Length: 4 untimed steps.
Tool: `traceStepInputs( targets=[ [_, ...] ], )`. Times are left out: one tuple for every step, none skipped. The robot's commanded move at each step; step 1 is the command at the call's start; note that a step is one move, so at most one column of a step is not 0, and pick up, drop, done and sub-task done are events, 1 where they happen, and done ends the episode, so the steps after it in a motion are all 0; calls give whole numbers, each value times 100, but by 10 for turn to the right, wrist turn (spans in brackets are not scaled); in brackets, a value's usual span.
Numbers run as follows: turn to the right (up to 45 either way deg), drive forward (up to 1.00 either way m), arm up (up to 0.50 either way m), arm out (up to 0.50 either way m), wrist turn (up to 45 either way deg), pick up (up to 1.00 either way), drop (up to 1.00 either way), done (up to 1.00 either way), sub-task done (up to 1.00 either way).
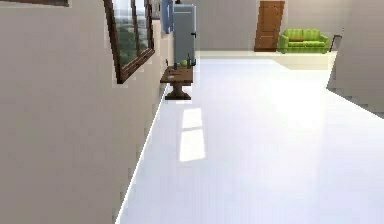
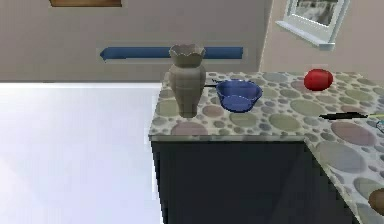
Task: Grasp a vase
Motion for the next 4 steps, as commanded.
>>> traceStepInputs(
  targets=[
    [0,0,50,0,0,0,0,0,0],
    [0,0,38,0,0,0,0,0,0],
    [0,0,0,38,0,0,0,0,0],
    [0,0,0,0,450,0,0,0,0]
  ],
)
